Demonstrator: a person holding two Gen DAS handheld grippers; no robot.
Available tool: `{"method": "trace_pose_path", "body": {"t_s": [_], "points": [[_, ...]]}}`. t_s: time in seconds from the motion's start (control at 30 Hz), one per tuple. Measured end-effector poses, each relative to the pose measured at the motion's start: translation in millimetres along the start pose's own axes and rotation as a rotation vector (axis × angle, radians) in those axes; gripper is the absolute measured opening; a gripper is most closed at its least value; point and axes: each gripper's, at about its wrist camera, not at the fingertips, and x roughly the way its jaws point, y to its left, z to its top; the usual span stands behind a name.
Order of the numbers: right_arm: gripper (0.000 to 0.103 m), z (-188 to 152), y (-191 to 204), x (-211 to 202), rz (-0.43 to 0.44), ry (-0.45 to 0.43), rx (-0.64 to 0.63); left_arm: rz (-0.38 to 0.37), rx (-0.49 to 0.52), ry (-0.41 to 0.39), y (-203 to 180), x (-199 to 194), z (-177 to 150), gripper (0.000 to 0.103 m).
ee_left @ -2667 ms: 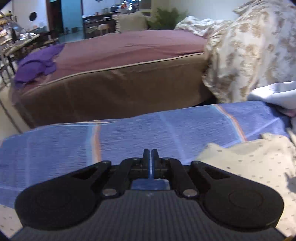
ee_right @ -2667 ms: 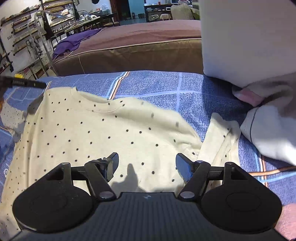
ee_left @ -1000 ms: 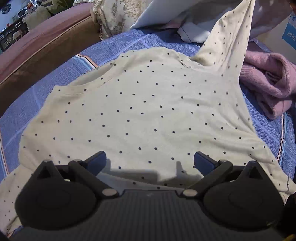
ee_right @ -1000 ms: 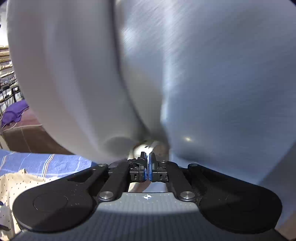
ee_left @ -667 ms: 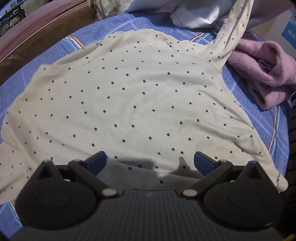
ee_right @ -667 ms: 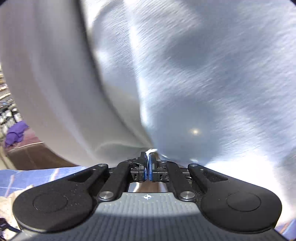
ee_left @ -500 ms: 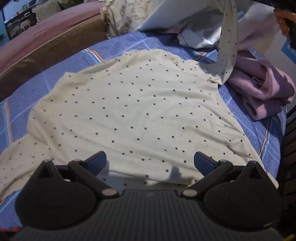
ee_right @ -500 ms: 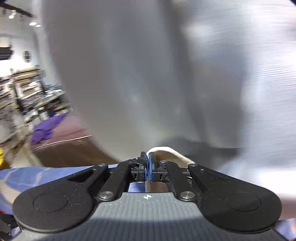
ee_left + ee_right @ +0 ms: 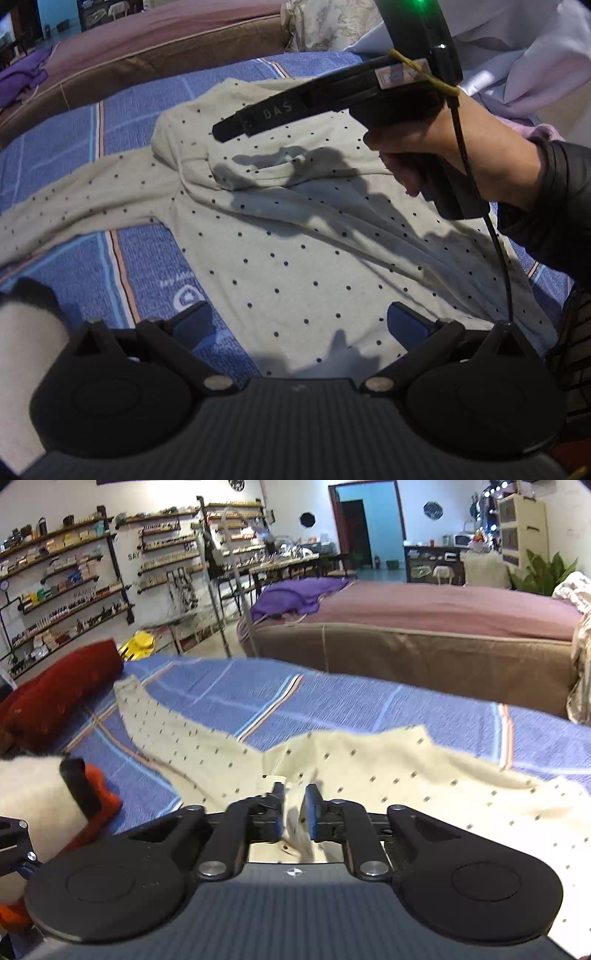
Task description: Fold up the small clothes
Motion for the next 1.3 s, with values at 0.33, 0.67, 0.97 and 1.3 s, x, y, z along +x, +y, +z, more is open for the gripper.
{"method": "trace_pose_path", "body": {"t_s": [0.33, 0.67, 0.97, 1.3], "points": [[0.069, -32, -43, -56, -0.288, -0.001, 0.010, 0.062, -0.051, -0.033, 7, 15, -3, 0.103], [0.093, -111, -123, -76, -0.671, 0.203, 0.204, 0.167, -0.101, -0.095, 20, 28, 20, 0.103], [0.091, -24, -26, -8, -0.108, -0.028, 0.174, 0.189, -0.060, -0.051, 5, 41, 10, 0.103], [0.054, 0, 19, 118, -0.044, 0.156, 0.193, 0.167, -0.115, -0.032, 15, 44, 2, 0.103]]}}
